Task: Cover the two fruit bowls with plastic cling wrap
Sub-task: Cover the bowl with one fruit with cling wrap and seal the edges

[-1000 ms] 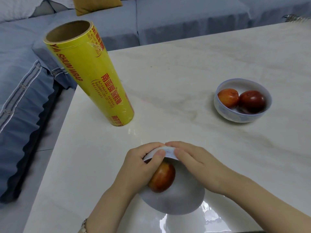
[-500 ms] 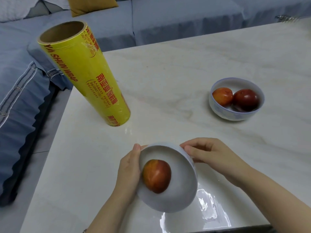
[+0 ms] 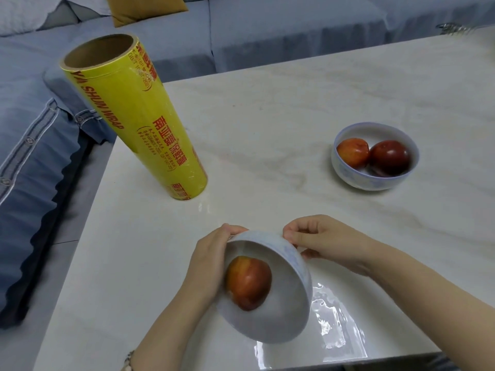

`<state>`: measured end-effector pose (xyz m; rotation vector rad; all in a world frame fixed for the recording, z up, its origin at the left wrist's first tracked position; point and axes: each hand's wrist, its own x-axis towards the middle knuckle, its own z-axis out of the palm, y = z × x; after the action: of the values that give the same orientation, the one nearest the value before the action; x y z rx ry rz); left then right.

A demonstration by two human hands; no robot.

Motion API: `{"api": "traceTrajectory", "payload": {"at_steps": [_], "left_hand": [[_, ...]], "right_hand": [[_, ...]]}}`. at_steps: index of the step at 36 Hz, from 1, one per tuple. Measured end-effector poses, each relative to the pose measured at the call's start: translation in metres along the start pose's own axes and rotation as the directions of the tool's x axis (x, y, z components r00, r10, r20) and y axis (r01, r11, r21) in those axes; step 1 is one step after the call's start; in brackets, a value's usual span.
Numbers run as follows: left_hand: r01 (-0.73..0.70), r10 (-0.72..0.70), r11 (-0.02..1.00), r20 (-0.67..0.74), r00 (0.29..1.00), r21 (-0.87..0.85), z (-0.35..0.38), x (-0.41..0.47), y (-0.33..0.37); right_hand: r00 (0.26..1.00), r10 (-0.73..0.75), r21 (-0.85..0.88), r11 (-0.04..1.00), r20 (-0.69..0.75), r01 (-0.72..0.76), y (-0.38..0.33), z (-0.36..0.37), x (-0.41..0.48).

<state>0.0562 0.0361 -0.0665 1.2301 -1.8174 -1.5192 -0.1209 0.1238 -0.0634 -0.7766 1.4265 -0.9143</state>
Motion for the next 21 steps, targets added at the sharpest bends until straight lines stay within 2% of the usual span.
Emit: {"api": "traceTrajectory", "payload": {"at_steps": [3, 6, 7, 9, 11, 13, 15, 18, 21], "left_hand": [[0.024, -0.024, 1.0, -0.018, 1.0, -0.002, 0.001, 0.0, 0.001], [0.009, -0.008, 1.0, -0.024, 1.0, 0.01, 0.003, 0.001, -0.001], [0.003, -0.002, 1.0, -0.035, 0.999, 0.022, 0.003, 0.001, -0.003], [0.0, 0.002, 0.999, -0.054, 0.999, 0.044, 0.003, 0.001, -0.005], [0.008, -0.004, 0.998, -0.065, 0.998, 0.058, 0.003, 0.002, -0.005], [0.02, -0.015, 0.997, -0.071, 0.997, 0.075, 0.003, 0.003, -0.006], [0.045, -0.038, 0.996, -0.084, 0.996, 0.081, 0.004, 0.004, -0.006], [0.087, -0.078, 0.993, -0.114, 0.99, 0.074, 0.005, 0.005, -0.006], [0.125, -0.114, 0.99, -0.139, 0.984, 0.067, 0.004, 0.006, -0.005]], "right_hand": [[0.991, -0.007, -0.007, 1.0, -0.135, 0.006, 0.014, 0.015, -0.001], [0.903, -0.162, 0.127, 0.965, -0.398, 0.229, 0.011, 0.025, -0.01], [0.872, -0.211, 0.153, 0.94, -0.442, 0.305, 0.009, 0.027, -0.016], [0.863, -0.312, 0.089, 0.923, -0.397, 0.375, 0.005, 0.031, -0.028], [0.883, -0.359, -0.102, 0.933, -0.302, 0.344, 0.009, 0.04, -0.036], [0.883, -0.378, -0.246, 0.916, -0.277, 0.315, 0.016, 0.047, -0.038], [0.884, -0.366, -0.255, 0.92, -0.291, 0.297, 0.018, 0.049, -0.036], [0.911, -0.273, -0.179, 0.957, -0.308, 0.227, 0.017, 0.046, -0.033], [0.95, -0.186, -0.1, 0.981, -0.251, 0.166, 0.02, 0.039, -0.034]]}}
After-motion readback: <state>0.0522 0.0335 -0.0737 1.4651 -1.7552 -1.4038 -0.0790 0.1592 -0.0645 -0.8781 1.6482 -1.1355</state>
